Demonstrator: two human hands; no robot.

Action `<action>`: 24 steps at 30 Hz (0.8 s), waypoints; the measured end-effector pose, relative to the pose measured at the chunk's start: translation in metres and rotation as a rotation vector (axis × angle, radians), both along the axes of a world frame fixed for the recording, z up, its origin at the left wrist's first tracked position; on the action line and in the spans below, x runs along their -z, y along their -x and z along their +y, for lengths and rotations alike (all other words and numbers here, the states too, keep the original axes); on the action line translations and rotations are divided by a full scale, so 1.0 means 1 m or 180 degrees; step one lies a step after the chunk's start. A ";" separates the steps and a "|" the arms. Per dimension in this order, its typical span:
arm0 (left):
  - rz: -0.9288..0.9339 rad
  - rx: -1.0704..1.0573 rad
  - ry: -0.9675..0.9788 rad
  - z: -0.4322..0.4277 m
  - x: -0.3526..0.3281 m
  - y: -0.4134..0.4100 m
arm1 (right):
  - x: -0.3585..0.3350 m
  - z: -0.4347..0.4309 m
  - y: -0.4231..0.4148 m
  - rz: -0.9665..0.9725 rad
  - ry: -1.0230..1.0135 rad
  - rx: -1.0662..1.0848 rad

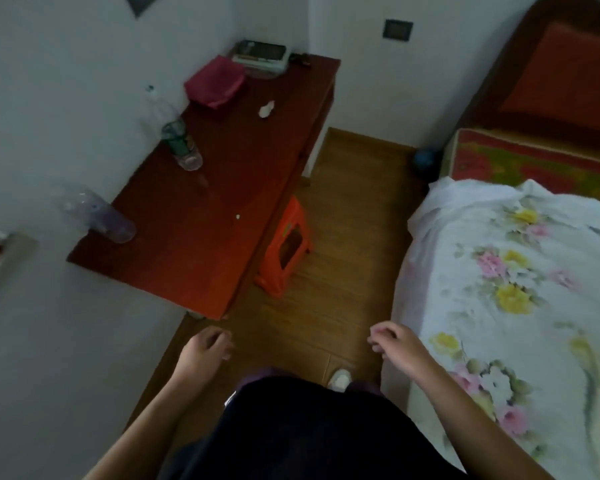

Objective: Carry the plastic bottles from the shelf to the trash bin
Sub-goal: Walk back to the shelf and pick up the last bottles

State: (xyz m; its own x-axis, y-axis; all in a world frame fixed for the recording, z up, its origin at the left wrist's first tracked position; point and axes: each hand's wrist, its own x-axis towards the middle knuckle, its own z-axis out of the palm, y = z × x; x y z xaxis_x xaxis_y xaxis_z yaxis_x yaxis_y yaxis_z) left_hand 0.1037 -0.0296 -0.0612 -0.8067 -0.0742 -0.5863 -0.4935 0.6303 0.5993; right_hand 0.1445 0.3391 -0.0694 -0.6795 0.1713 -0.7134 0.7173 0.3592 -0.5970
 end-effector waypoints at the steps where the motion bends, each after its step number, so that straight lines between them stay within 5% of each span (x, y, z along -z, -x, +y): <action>1: 0.0066 -0.0109 0.0011 -0.005 -0.005 0.004 | -0.006 -0.002 0.026 0.0048 0.0010 -0.0159; 14: 0.0821 -0.1750 0.0016 -0.089 -0.031 0.102 | -0.068 -0.138 0.290 0.1010 -0.0016 -0.1717; 24: 0.1007 -0.3061 -0.0007 -0.142 -0.039 0.195 | -0.083 -0.236 0.422 0.1509 -0.0109 -0.2046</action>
